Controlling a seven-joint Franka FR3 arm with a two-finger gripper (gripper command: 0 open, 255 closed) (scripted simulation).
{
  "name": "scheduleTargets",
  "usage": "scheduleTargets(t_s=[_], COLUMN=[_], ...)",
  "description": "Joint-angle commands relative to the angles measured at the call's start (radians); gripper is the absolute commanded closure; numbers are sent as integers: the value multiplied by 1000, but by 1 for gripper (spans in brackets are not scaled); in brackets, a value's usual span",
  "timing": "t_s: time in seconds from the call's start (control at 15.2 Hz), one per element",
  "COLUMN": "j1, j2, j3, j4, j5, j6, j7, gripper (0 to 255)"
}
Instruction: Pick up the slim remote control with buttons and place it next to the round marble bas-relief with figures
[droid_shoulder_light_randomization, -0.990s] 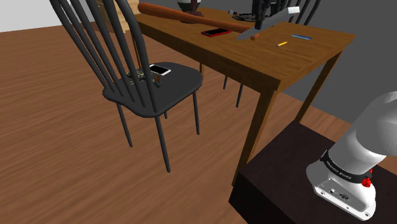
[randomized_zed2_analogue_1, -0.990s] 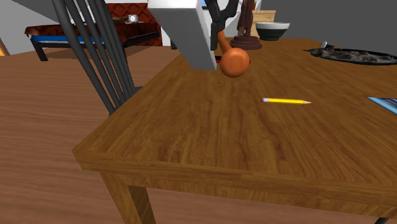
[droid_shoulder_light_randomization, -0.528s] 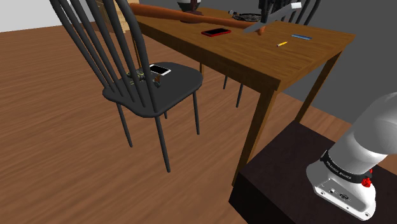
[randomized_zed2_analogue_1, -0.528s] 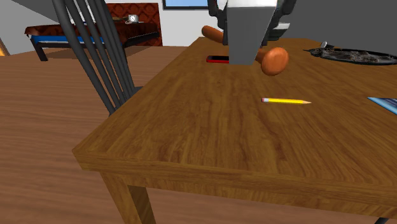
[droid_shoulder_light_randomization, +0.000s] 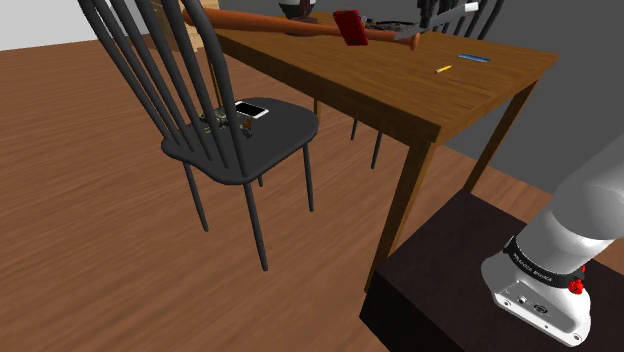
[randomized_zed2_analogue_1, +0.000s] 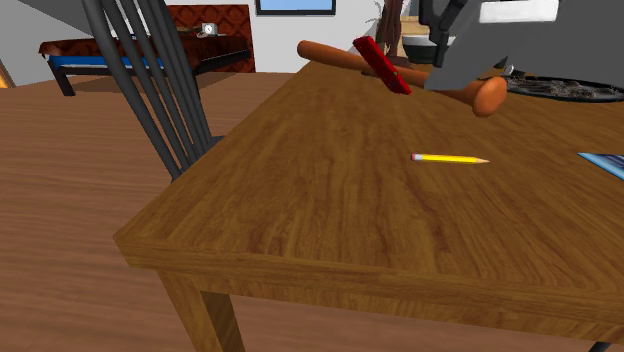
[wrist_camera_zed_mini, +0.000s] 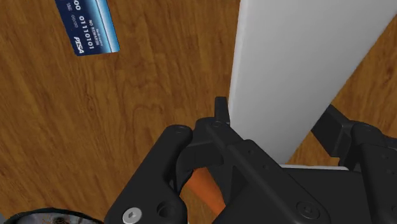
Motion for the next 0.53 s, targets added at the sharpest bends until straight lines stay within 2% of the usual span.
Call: scheduleTargets(t_s=[0.0,0.46], j1=[-19,-100], j2=[50,273], j3=[-27,-104], j4=[53,328], j5=[1,40], j6=[-3,-55], j7=[-46,-198], gripper=[255,255])
